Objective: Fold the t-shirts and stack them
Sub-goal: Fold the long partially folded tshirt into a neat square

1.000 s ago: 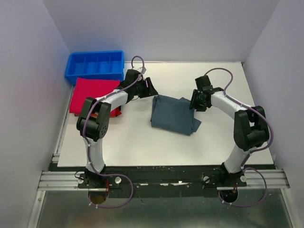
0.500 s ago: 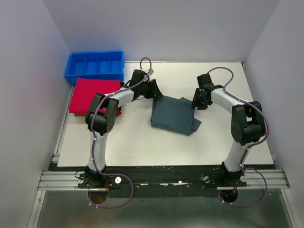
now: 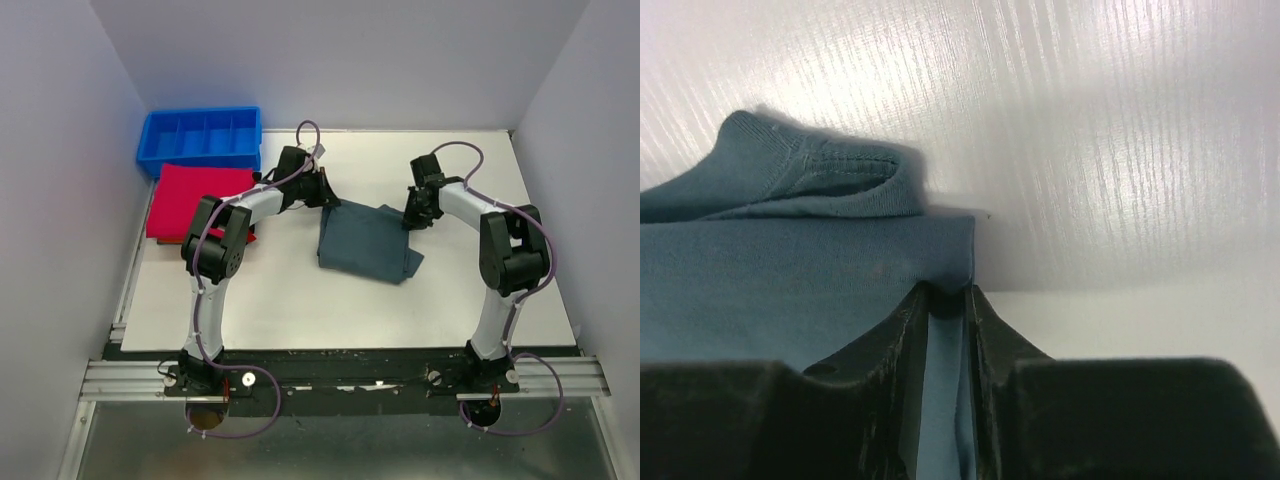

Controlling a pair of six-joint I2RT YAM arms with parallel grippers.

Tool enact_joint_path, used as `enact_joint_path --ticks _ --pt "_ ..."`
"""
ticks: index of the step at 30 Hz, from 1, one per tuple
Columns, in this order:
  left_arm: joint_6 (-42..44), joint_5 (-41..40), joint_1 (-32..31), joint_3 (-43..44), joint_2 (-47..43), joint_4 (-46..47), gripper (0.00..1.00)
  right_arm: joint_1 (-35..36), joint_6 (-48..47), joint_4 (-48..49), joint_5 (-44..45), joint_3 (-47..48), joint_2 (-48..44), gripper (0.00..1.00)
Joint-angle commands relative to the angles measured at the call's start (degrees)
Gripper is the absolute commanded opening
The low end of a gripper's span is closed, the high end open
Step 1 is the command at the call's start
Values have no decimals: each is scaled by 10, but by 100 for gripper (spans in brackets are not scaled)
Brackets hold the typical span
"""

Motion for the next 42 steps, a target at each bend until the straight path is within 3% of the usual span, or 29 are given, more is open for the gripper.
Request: enact_joint_path --ticks 1,4,10,20,28,37,38,40,42 --pt "1 15 -3 23 10 2 0 -4 -8 15 -11 20 13 18" --pt "1 20 -3 17 1 4 0 -4 -10 23 1 5 -11 1" --pt "3 15 -3 -4 -44 2 0 -4 -18 30 12 -31 -82 1" --pt "5 -39 1 -79 -135 -6 0 -3 -32 47 -60 -55 -128 1" --pt "0 -71 23 -75 -119 -31 0 3 -34 49 -85 -12 -80 1" --pt "-3 -63 28 10 -14 -41 0 3 -16 1 -36 55 -4 3" --pt "-5 -64 28 12 -10 -41 6 3 -16 -2 -36 60 3 12" --pt "-7 -64 29 13 -11 -44 37 3 -19 -5 -40 67 13 37" --pt "-5 -65 29 2 -26 -38 48 3 -16 -4 -38 66 13 45"
